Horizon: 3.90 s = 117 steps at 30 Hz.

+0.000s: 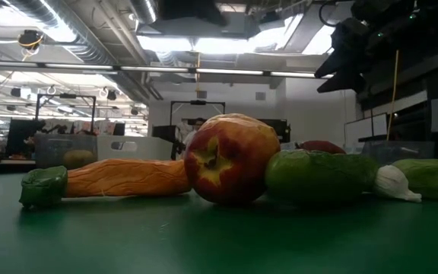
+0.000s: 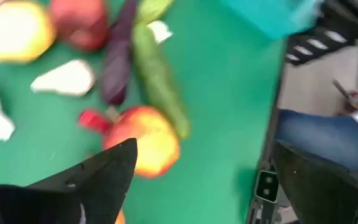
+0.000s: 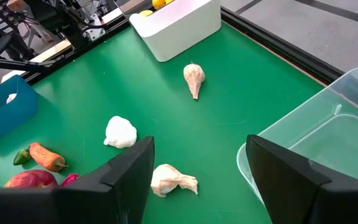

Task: Sort produce into baskets
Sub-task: Put the apple into the green bin

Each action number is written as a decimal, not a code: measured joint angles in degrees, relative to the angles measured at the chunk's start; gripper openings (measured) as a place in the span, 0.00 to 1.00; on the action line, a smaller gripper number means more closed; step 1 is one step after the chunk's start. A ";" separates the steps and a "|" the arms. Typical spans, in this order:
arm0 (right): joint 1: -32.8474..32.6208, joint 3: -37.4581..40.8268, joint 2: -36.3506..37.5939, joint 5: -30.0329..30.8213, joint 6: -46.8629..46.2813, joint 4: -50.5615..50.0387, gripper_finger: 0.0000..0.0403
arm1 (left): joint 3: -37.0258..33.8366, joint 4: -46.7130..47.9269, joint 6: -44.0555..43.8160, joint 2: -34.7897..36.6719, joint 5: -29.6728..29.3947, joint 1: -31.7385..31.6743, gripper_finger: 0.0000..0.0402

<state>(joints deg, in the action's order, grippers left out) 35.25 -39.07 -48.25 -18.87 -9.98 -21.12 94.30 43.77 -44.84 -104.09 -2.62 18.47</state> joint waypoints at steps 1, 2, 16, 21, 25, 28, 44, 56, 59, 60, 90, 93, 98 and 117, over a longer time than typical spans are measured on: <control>0.00 0.00 0.00 0.00 0.00 0.00 0.63 | 0.00 1.06 -2.40 0.00 -0.48 0.46 0.90; 0.00 0.00 0.00 0.00 0.00 0.00 0.63 | 0.00 1.55 -4.48 0.00 -1.34 0.99 0.90; -0.02 0.00 0.02 -0.25 1.09 -0.14 0.63 | 1.64 3.76 -26.33 -11.36 -6.25 3.22 0.87; -0.02 0.00 0.00 -1.24 1.35 -0.96 0.63 | 3.74 3.56 -28.22 -15.95 -4.28 2.65 0.87; -0.02 0.00 0.02 -1.27 1.49 -1.81 0.63 | 3.93 1.87 -28.61 -17.83 -4.18 1.93 0.87; -0.02 0.00 0.02 -1.27 1.51 -1.96 0.63 | 3.96 2.05 -29.14 -18.65 -4.06 1.24 0.87; -0.02 0.00 0.02 -1.29 2.91 -2.67 0.63 | 3.92 -1.21 -28.70 -23.15 -4.64 -1.06 0.87; -0.02 0.01 0.02 -1.27 2.97 -2.71 0.63 | 3.91 -0.99 -26.38 -23.15 -5.58 -2.77 0.71; -0.02 0.02 0.02 -1.29 2.74 -2.81 0.63 | 3.94 -1.03 -26.45 -22.91 -5.54 -2.79 0.71; -0.02 0.02 0.02 -1.29 2.73 -2.89 0.63 | 4.15 -0.86 -26.41 -22.65 -5.38 -2.77 0.71; 0.02 0.04 18.25 -13.29 -1.63 -4.46 0.63 | 9.03 -54.91 26.34 -24.74 -18.67 -4.02 0.71; 0.02 0.04 20.43 -16.20 -3.06 -4.97 0.63 | 9.05 -61.56 27.34 -26.09 -16.31 -4.39 0.71; 0.02 -0.48 25.00 -21.17 -5.89 -6.03 0.63 | 9.06 -67.52 27.39 -29.32 -13.76 -4.78 0.71; 0.02 -3.30 31.34 -15.08 -6.32 -16.20 0.63 | 34.95 -67.60 34.76 -48.97 -5.14 -3.22 0.71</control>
<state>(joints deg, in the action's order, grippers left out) 35.27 -42.37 -16.91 -33.95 -16.29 -37.33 129.25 -23.83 -10.07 -153.07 -7.75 15.25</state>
